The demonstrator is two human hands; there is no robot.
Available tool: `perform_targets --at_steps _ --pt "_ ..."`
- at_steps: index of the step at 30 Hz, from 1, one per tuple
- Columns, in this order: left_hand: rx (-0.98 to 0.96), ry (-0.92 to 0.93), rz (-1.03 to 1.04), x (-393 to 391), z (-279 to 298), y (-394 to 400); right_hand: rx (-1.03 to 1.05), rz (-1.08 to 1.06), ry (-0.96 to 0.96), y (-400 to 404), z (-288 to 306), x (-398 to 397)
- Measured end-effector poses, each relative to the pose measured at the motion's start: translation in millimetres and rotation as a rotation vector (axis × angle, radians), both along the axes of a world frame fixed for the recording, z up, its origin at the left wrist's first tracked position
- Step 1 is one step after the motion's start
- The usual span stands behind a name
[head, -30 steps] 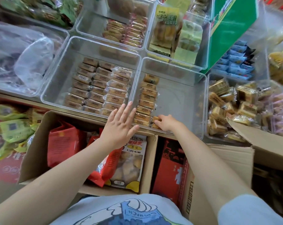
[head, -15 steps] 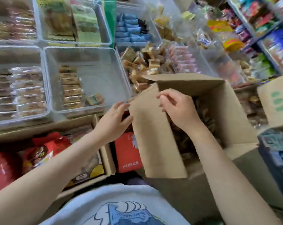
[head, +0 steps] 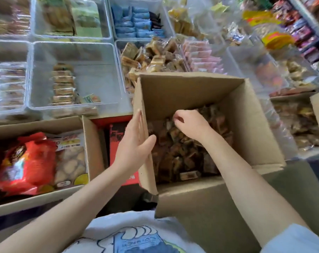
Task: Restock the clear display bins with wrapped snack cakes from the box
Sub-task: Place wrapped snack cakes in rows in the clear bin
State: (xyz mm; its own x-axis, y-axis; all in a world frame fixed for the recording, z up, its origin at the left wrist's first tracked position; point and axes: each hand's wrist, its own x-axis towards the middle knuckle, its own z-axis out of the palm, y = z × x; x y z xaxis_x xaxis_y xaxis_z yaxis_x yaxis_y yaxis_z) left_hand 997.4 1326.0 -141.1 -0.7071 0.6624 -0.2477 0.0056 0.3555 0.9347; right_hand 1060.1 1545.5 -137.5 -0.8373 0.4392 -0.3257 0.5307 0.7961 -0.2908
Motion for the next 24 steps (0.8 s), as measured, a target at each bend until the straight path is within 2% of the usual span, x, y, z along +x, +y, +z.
perform_targets --at_steps 8,13,20,24 --pt "0.069 -0.069 0.130 8 -8 -2 -0.074 0.224 -0.300 27 -89 -45" --pt "0.040 -0.076 0.172 12 -10 -1 -0.014 0.310 -0.521 30 -165 -50" --pt "0.034 -0.086 0.188 13 -9 4 0.151 0.409 -0.559 23 -194 -46" --pt "0.035 -0.073 0.181 11 -8 5 0.003 0.384 -0.492 31 -167 -43"
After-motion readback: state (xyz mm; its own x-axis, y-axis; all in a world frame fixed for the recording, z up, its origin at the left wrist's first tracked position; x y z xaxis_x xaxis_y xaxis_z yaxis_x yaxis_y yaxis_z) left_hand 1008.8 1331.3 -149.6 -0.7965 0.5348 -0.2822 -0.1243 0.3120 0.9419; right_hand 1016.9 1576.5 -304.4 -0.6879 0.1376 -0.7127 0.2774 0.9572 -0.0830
